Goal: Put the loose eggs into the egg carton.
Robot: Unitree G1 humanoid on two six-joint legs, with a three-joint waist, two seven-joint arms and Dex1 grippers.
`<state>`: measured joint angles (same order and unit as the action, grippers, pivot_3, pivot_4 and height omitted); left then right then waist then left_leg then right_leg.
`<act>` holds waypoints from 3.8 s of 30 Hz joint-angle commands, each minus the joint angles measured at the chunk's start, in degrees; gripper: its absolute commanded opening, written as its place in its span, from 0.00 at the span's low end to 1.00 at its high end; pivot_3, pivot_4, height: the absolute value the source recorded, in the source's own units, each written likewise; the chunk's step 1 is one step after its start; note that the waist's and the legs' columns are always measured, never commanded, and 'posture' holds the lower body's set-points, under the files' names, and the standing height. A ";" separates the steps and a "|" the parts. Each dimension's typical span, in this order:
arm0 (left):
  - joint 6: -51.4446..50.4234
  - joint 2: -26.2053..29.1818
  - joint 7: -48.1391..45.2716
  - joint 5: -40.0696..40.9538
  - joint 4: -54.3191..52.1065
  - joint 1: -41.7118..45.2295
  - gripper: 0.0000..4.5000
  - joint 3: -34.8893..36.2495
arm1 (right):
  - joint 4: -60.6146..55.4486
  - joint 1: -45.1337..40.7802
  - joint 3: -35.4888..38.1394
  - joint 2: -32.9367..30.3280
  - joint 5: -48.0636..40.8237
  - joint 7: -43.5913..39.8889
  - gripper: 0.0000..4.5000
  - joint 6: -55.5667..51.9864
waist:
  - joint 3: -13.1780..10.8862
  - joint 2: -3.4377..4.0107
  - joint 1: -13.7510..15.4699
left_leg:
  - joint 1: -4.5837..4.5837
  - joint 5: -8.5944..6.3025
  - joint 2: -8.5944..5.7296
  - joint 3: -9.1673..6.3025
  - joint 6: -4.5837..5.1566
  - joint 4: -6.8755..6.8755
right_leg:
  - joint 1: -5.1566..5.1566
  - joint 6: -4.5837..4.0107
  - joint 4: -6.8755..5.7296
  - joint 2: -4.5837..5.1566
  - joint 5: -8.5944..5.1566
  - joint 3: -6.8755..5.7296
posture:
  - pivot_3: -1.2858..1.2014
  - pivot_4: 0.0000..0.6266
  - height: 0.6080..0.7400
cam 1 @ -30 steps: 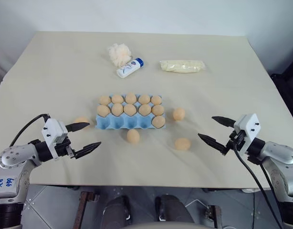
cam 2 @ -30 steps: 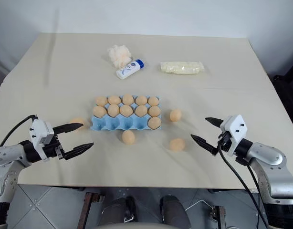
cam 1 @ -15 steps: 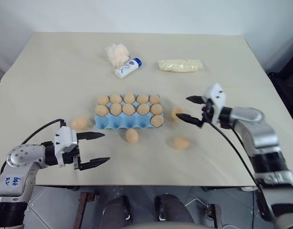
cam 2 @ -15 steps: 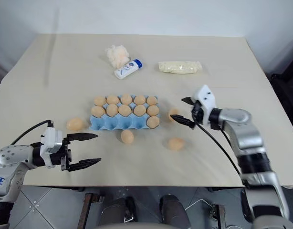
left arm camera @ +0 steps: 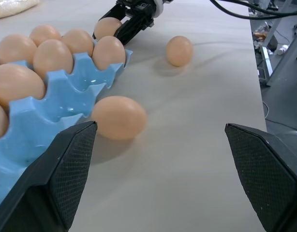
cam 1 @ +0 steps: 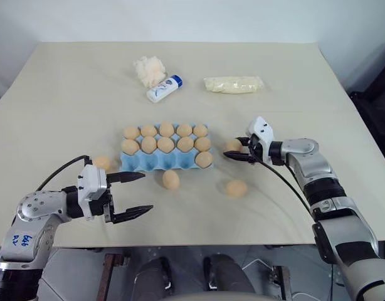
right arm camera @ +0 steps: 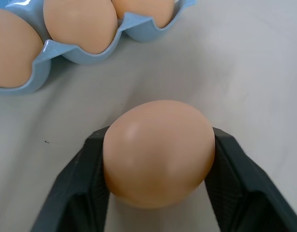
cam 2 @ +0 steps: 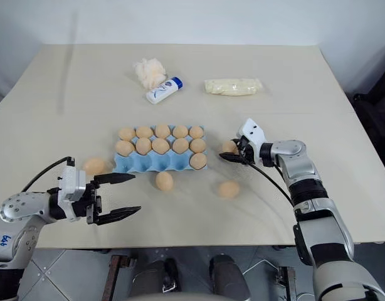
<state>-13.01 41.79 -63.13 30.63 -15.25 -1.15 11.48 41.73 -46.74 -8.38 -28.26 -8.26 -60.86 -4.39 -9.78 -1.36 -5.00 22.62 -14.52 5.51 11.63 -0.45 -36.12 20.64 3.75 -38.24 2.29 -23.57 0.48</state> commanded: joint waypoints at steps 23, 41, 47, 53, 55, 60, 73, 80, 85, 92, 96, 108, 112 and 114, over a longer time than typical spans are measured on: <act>-1.73 2.09 0.99 1.92 0.85 -4.06 1.00 7.15 | -37.79 3.01 -4.03 8.83 -6.97 2.47 1.00 -23.69 | -0.07 0.07 0.17 | 0.00 0.00 -0.03 -0.07 -0.05 0.05 | 0.08 -0.02 -0.25 0.08 0.00 -0.07 | 0.52 0.24 1.00; -3.96 2.44 -4.14 -0.32 8.34 9.46 1.00 -3.89 | -45.34 48.33 30.19 -13.76 -13.47 -0.52 1.00 -7.08 | -0.07 0.03 1.49 | 0.23 -0.04 0.01 -0.10 0.01 -0.03 | 0.01 0.01 0.34 -0.17 0.01 0.02 | 0.52 0.24 1.00; -2.24 2.27 -5.54 -1.17 11.55 12.03 1.00 -3.71 | -52.86 48.90 25.14 -13.30 -16.07 -1.41 1.00 -8.06 | -0.09 0.04 0.65 | -0.17 0.09 0.01 -0.05 0.06 0.03 | -0.28 -0.06 0.22 -0.15 0.10 0.09 | 0.52 0.24 1.00; 0.74 1.43 -5.16 -2.23 12.43 11.40 1.00 -3.01 | -53.86 42.24 15.28 -12.60 -14.10 -1.72 1.00 -9.12 | -0.09 0.04 0.30 | -0.20 0.08 0.02 -0.07 0.06 0.07 | -0.34 -0.08 0.24 -0.13 0.12 0.06 | 0.52 0.24 1.00; 1.20 1.21 -5.17 -2.05 11.85 10.67 1.00 -3.01 | -49.63 38.72 11.11 -12.05 -11.14 -2.66 1.00 -6.74 | -0.09 0.03 0.28 | -0.20 0.08 0.02 -0.06 0.06 0.06 | -0.31 -0.08 0.24 -0.12 0.12 0.06 | 0.52 0.24 1.00; 1.29 1.43 -4.83 -1.82 10.75 9.35 1.00 -2.34 | -43.40 34.20 5.45 -10.26 -9.47 -5.36 0.96 -4.28 | -0.10 0.01 0.97 | -0.16 0.08 0.02 -0.07 0.06 0.06 | -0.26 -0.07 0.24 -0.11 0.12 0.03 | 0.52 0.24 1.00; 2.67 1.98 -2.99 -1.30 10.54 -0.37 1.00 5.09 | -47.59 23.35 -0.67 -2.23 -11.44 -2.71 0.40 -11.25 | -0.12 0.02 0.37 | -0.11 0.05 0.09 -0.05 0.02 0.03 | -0.15 -0.05 0.12 -0.11 0.10 0.03 | 0.52 0.24 1.00; 3.42 1.31 -1.65 -1.75 10.03 -4.52 1.00 6.41 | -43.17 11.58 -8.40 6.72 -4.63 4.81 0.40 -17.09 | -0.12 -0.06 0.24 | -0.12 0.04 0.04 -0.13 0.00 0.03 | -0.08 -0.07 -0.08 0.01 0.11 -0.07 | 0.52 0.24 1.00; 3.13 0.52 -0.04 -1.51 8.82 -5.48 1.00 6.49 | -33.88 3.56 -12.16 14.47 0.57 9.87 0.40 -17.37 | -0.11 -0.08 0.00 | -0.08 0.04 0.02 -0.07 0.01 0.01 | 0.05 -0.07 -0.28 0.03 0.11 -0.05 | 0.52 0.24 1.00; 2.56 -0.08 1.46 -1.35 6.80 -6.03 1.00 6.23 | -29.34 1.53 -13.07 17.40 4.20 11.90 0.84 -14.95 | -0.08 -0.13 0.08 | 0.13 0.02 0.02 -0.09 -0.02 0.02 | 0.25 -0.07 -0.30 0.04 0.11 -0.10 | 0.52 0.24 1.00; 2.42 -0.01 1.97 -1.26 6.38 -6.10 1.00 6.71 | -38.98 4.95 -9.48 12.43 0.75 8.90 0.99 -16.29 | -0.07 -0.15 0.19 | 0.55 0.03 0.02 -0.09 -0.01 -0.11 | 0.70 -0.06 -0.50 0.05 0.11 -0.08 | 0.52 0.24 1.00; -6.48 -4.72 15.68 -0.55 -0.64 -2.29 1.00 5.11 | -52.74 32.40 11.26 -5.30 -15.38 -3.77 0.99 -6.51 | -0.09 -0.26 0.10 | 0.58 0.06 0.02 -0.09 0.03 -0.08 | 0.63 -0.05 -0.32 -0.03 0.11 -0.01 | 0.52 0.24 1.00; -9.00 -6.96 17.04 0.35 -6.07 -2.65 1.00 1.17 | -53.73 36.87 12.56 -7.07 -16.38 -5.12 0.99 -4.49 | -0.10 -0.26 0.11 | 0.50 0.10 0.02 -0.09 0.06 -0.13 | 0.52 -0.05 -0.31 -0.05 0.11 0.01 | 0.52 0.24 1.00; -10.45 -8.39 18.67 0.27 -8.14 -2.41 1.00 -0.90 | -54.28 37.26 12.52 -7.20 -16.48 -4.68 0.99 -4.31 | -0.10 -0.26 0.14 | 0.42 0.12 0.02 -0.09 0.08 -0.17 | 0.41 -0.05 -0.30 -0.05 0.11 0.02 | 0.52 0.24 1.00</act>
<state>-22.70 33.78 -45.62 29.67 -20.37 -3.57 11.52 -9.66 -9.44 2.79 -34.84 -23.31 -65.52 -9.93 -9.88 -1.62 -4.86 23.03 -14.38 5.53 11.54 -0.34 -36.33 21.01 3.70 -38.54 2.23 -23.46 0.51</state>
